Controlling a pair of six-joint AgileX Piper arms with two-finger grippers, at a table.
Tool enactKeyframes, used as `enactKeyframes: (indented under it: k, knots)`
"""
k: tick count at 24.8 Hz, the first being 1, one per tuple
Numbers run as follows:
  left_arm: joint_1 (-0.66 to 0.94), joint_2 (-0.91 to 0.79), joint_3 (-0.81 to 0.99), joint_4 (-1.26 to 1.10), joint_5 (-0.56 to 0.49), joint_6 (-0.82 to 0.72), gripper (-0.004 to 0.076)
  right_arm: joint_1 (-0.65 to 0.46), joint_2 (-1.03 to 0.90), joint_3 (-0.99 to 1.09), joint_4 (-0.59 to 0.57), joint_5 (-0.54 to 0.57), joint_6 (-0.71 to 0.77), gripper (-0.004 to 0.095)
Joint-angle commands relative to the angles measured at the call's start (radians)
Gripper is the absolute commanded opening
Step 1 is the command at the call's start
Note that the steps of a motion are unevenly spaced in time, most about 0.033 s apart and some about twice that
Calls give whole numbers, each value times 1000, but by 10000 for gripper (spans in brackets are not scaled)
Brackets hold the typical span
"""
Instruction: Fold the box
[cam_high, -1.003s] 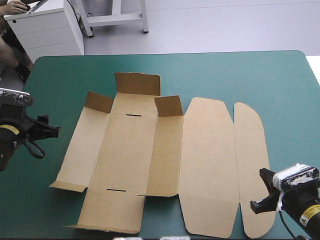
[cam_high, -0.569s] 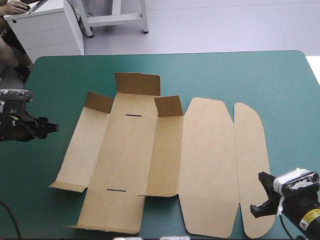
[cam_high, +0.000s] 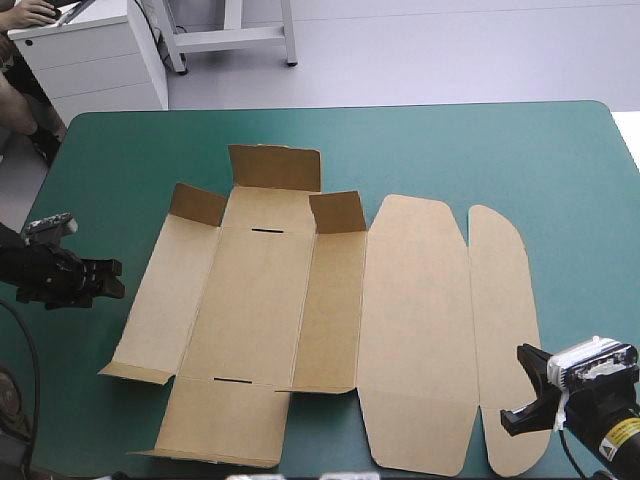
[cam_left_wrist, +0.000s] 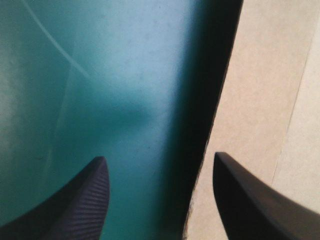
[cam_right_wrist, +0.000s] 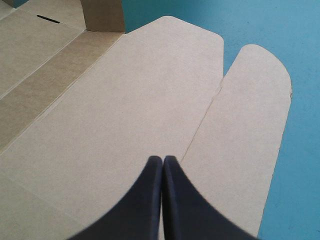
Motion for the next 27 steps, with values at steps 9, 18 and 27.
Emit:
enactKeyframes:
  k: [9, 18, 27]
  knots:
    - [-79, 29, 13, -72, 141, 64, 429, -4, 10, -25, -10, -74, -8, -20]
    - [-100, 31, 134, -144, 141, 73, 429, -4, 10, -25, -10, -74, -16, -20]
    - [-208, 29, 147, -177, 141, 77, 429, -4, 10, -25, -10, -50, -18, -20]
